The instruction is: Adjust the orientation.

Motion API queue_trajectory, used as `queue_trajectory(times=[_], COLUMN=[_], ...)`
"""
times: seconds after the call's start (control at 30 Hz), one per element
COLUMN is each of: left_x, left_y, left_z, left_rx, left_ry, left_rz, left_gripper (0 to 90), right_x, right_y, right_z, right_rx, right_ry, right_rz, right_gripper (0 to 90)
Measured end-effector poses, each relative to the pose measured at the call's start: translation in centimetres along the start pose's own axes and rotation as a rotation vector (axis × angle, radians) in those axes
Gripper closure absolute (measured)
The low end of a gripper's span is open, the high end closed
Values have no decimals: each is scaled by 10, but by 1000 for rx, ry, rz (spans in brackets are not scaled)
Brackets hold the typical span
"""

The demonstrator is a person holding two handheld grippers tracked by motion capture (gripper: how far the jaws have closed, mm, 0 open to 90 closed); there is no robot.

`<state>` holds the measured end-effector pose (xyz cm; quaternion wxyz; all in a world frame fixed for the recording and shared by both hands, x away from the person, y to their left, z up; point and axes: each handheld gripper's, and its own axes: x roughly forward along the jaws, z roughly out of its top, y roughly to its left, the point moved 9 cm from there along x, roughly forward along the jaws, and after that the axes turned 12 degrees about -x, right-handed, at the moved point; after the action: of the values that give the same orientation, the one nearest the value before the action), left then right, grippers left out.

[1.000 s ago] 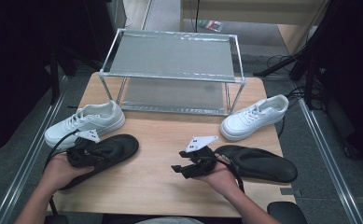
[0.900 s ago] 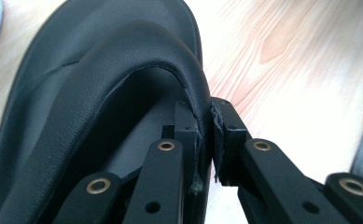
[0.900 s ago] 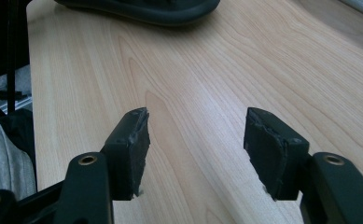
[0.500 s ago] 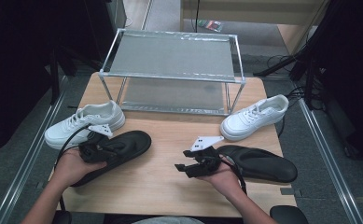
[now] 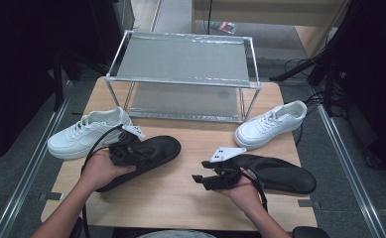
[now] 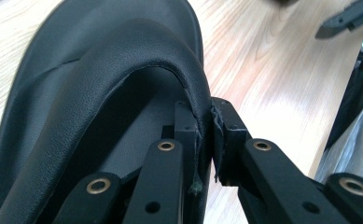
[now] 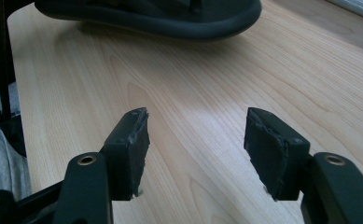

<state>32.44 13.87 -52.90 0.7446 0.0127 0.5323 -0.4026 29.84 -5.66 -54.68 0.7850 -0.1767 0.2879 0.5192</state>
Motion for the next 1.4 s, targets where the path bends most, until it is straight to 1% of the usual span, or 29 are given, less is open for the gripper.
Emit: queue_trajectory(times=[0.1,0.23,0.4,0.47,0.5,0.6,0.63,0.77,0.8,0.93,1.07,1.17,1.23,1.3,1.37,1.4], left_x=[9,18,25,30,33,43,46,59,61,72,83,88,94,96,97,96], left_y=[-2,-9,-16,-20,-22,-29,-31,-37,-37,-39,-40,-41,-43,-42,-41,-41], left_z=[8,18,31,35,36,39,41,48,49,55,59,62,62,62,61,61], left_rx=[-20,-15,-16,-10,1,14,8,16,18,23,14,24,42,57,74,75], left_ry=[20,37,36,40,47,66,66,53,53,29,16,9,5,-7,-1,-6], left_rz=[-5,-13,-17,-15,-14,-12,-9,-13,-14,-12,-27,-22,-13,-7,-3,1], left_gripper=[829,828,829,829,828,827,827,827,826,824,824,824,823,822,812,806], right_x=[-3,-6,-10,-11,-12,-14,-14,-17,-18,-19,-19,-19,-20,-20,-20,-19], right_y=[-1,-2,-4,-4,-4,-5,-5,-7,-7,-8,-9,-10,-10,-10,-10,-11], right_z=[-3,-5,-8,-9,-10,-11,-12,-13,-14,-15,-15,-16,-16,-16,-16,-16], right_rx=[7,24,39,44,47,49,53,59,63,67,68,67,66,66,68,67], right_ry=[-1,-3,-7,-7,-6,-10,-9,-12,-15,-14,-13,-11,-11,-12,-11,-10], right_rz=[-9,-23,-34,-40,-41,-48,-52,-62,-65,-71,-76,-79,-81,-83,-81,-81], right_gripper=[410,410,410,410,410,410,410,410,410,410,410,410,411,412,411,411])
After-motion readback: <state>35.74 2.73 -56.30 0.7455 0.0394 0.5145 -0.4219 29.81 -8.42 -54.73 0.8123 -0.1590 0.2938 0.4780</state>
